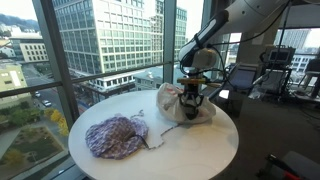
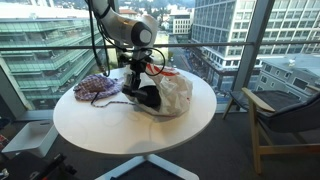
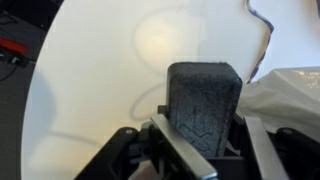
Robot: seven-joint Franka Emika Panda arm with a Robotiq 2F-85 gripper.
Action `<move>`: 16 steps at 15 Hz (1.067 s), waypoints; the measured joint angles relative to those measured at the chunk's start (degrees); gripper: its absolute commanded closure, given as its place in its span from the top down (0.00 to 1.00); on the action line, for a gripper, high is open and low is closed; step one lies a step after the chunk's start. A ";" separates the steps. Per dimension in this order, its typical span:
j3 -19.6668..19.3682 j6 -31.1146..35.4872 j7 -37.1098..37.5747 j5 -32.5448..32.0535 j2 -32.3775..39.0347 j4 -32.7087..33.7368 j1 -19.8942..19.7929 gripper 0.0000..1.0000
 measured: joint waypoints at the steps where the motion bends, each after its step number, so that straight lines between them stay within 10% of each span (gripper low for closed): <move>1: -0.08 2.15 0.10 -1.69 0.58 0.42 0.84 0.31; 5: -0.80 6.75 0.87 -7.37 1.52 2.52 3.07 0.31; 6: -1.00 7.32 0.91 -8.23 1.75 3.16 3.20 0.40; 7: -1.24 7.79 0.91 -8.98 2.07 3.79 3.22 0.81; 10: -2.45 8.88 0.99 -10.57 3.88 5.68 3.19 0.97; 16: -1.88 8.15 0.26 -9.26 5.49 6.97 2.81 1.00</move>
